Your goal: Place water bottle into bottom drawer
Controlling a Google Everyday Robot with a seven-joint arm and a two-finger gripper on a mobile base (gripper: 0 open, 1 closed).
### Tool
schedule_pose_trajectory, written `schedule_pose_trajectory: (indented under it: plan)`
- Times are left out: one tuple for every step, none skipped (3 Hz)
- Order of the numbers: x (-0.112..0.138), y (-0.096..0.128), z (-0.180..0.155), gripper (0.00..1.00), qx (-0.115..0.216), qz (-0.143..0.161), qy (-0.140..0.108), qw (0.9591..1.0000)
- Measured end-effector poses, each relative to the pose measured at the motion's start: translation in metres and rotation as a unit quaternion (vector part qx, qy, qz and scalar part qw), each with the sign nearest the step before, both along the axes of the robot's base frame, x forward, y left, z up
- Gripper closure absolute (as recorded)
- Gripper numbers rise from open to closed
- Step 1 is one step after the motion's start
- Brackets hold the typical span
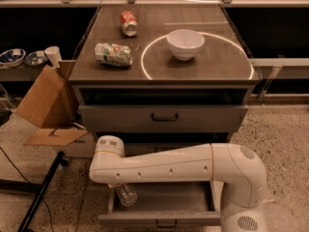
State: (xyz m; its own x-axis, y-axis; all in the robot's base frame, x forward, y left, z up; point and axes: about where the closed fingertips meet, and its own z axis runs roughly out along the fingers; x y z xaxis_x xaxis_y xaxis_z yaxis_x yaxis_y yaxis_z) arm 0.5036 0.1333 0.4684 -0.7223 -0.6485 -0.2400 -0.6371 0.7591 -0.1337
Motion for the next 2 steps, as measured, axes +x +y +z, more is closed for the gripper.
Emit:
schedule_pose_trajectory:
  plan:
    - [0.011, 0.005, -0.008, 1.00, -0.004, 0.006, -0.002, 1.0000]
    - [0.008, 0.010, -0.028, 1.00, -0.001, 0.016, 0.002, 0.9999]
